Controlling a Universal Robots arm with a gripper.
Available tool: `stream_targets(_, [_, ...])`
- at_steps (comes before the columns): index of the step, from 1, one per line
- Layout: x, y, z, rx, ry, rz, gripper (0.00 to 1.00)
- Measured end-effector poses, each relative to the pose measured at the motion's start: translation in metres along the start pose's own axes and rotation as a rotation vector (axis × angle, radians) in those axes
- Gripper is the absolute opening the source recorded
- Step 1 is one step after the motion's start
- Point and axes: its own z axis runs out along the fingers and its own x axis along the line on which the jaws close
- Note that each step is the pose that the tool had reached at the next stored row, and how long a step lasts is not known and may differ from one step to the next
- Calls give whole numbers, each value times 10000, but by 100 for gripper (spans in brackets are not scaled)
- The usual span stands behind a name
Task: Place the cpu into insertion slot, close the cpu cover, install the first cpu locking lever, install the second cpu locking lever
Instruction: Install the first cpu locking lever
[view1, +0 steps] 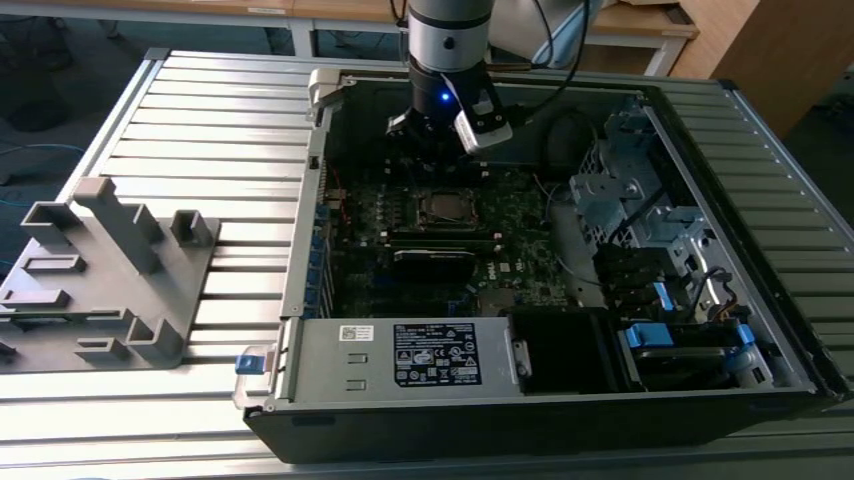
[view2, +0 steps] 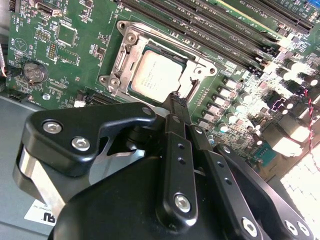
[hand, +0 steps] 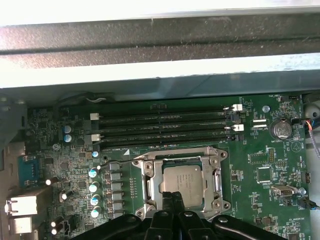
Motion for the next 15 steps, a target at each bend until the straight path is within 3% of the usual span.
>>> stream_targets(9, [15,-1,-1,1,0,1,10])
stream_targets(15, [94,-8,-5,-1,-2,1,10])
